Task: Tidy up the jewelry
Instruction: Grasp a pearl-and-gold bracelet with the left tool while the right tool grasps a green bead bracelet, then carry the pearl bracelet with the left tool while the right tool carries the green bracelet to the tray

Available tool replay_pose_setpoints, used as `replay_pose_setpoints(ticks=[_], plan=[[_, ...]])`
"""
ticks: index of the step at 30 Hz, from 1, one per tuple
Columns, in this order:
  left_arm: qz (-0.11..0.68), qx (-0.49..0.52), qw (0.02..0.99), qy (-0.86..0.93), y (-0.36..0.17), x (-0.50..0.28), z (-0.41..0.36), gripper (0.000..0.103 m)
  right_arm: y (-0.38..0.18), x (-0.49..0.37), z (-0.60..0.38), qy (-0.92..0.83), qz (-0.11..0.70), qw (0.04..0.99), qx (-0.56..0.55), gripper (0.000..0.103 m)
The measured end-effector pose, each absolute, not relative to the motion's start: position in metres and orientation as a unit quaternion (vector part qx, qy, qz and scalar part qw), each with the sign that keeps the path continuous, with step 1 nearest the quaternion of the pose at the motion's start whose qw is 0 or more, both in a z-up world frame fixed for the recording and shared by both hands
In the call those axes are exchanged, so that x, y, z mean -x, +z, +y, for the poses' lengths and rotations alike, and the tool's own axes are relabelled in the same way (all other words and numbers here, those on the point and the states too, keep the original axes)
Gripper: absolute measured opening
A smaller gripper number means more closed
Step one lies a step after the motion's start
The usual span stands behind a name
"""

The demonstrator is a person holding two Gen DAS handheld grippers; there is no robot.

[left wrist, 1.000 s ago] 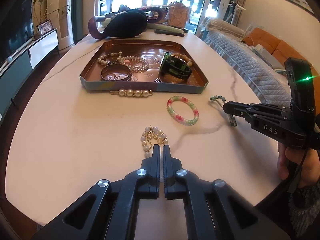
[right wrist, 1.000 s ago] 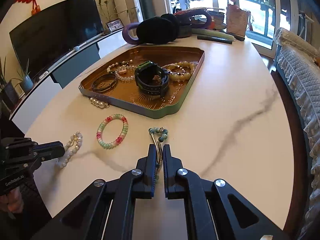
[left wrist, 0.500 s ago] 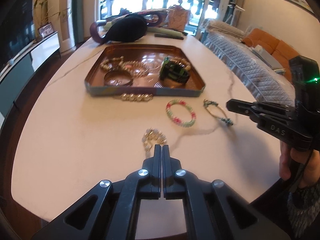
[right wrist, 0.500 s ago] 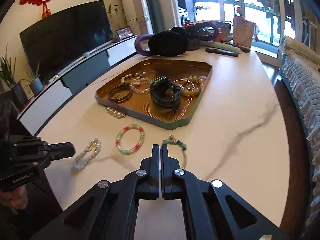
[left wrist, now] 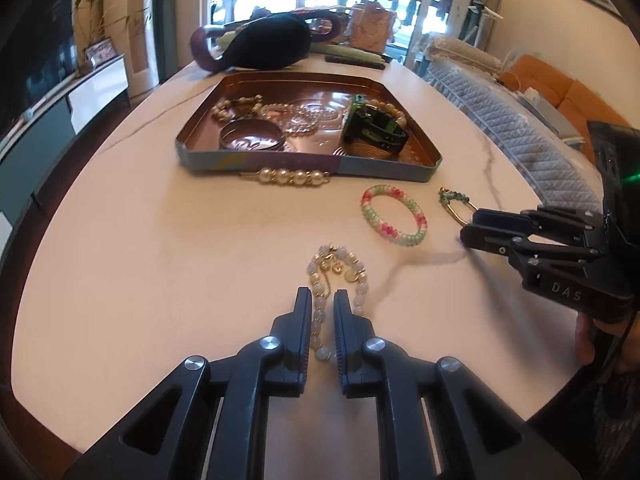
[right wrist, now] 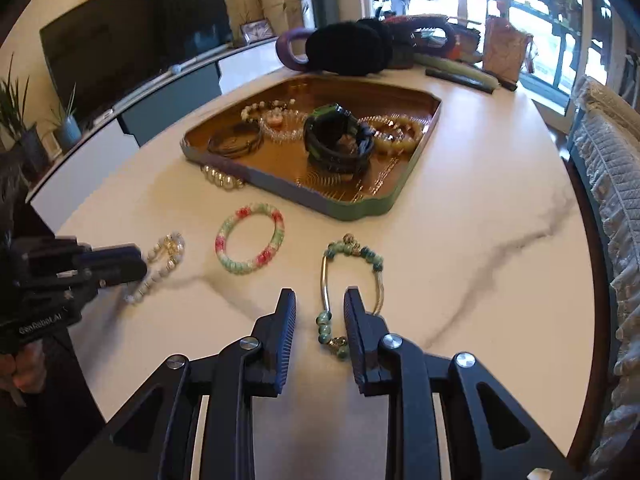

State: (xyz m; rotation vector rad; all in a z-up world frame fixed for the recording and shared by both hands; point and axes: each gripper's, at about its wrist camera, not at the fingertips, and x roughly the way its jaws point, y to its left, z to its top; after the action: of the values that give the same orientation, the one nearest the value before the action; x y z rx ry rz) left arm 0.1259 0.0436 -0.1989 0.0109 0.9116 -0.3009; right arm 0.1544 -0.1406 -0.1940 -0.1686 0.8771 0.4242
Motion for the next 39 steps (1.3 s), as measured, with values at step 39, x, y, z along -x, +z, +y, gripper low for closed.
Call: replay_pose_setpoints(ticks=[39], plan=[[0.348,0.021,0.918,-0.188,-0.074,-0.132,0.050,0.006,-0.064,-0.140,-0.132,0.222,0.285,0.931,0.054,0.005]])
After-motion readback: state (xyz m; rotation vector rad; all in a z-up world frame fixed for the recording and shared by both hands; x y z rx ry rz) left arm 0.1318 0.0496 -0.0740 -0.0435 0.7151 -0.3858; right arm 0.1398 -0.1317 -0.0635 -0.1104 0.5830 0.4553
